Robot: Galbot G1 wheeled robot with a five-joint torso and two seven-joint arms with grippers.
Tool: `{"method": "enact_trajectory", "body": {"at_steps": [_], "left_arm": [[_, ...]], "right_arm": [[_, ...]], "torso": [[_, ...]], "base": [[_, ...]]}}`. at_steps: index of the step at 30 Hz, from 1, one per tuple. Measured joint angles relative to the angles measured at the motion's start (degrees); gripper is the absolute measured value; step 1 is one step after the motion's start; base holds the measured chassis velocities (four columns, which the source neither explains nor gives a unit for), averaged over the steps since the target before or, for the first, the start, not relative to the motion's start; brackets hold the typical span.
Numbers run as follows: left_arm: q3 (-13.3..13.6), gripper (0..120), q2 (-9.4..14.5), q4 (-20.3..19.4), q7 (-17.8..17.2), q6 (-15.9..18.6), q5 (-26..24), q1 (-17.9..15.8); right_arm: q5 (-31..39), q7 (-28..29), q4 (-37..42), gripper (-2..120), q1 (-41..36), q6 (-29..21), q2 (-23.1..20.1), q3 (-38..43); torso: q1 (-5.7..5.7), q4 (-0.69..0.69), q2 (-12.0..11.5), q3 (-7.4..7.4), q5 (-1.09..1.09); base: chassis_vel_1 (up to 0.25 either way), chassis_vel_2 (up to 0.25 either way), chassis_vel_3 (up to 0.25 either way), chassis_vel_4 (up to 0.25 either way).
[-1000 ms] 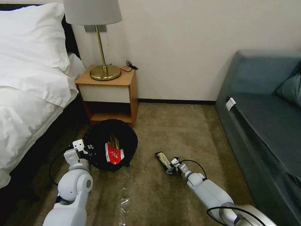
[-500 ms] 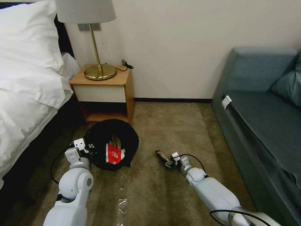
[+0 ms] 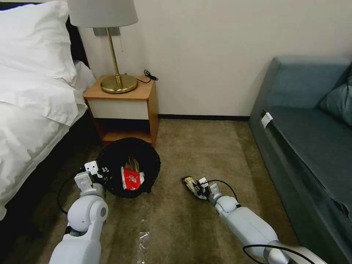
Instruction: Pick up the trash bin, then pick up the garbage on the floor and place it into the trash bin.
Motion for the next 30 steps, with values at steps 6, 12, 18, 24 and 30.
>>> {"method": "enact_trajectory", "body": {"at_steps": [6, 12, 18, 24, 30], "left_arm": [[-0.13, 2, 0.2, 0.07, 0.0, -0.12, -0.02, -0.14], [-0.32, 2, 0.24, 0.09, 0.05, -0.59, -0.09, 0.03], [-0.15, 2, 0.18, 0.2, 0.11, -0.7, -0.07, -0.22], [-0.06, 2, 0.08, 0.25, 0.08, -0.71, -0.05, -0.37], [-0.03, 2, 0.0, 0.21, 0.02, -0.69, -0.03, -0.37]], "right_arm": [[-1.47, 0.02, -1.22, 0, 0.1, 0.86, 0.31, 0.54], [-2.28, 0.13, -1.63, 0, 0.11, 1.36, 0.65, 0.79], [-2.11, 1.69, 0.12, 4, 0.11, -0.41, 0.49, 1.12], [-0.33, 1.74, 3.35, 23, -0.53, -2.09, -0.52, 0.19], [-0.83, 1.65, 3.65, 44, -1.2, -2.1, -0.58, -0.65]], "torso": [[0.0, 0.01, 0.0, 0.0, 0.0], [0.0, 0.01, 0.0, 0.0, 0.0], [-0.01, 0.01, 0.01, 0.0, 0.0], [-0.01, 0.01, 0.01, 0.0, 0.0], [-0.01, 0.01, 0.01, 0.0, 0.0]], "base": [[0.0, 0.0, 0.0, 0.0], [0.0, 0.0, 0.0, 0.0], [0.0, 0.0, 0.0, 0.0], [0.0, 0.0, 0.0, 0.0], [0.0, 0.0, 0.0, 0.0]]}}
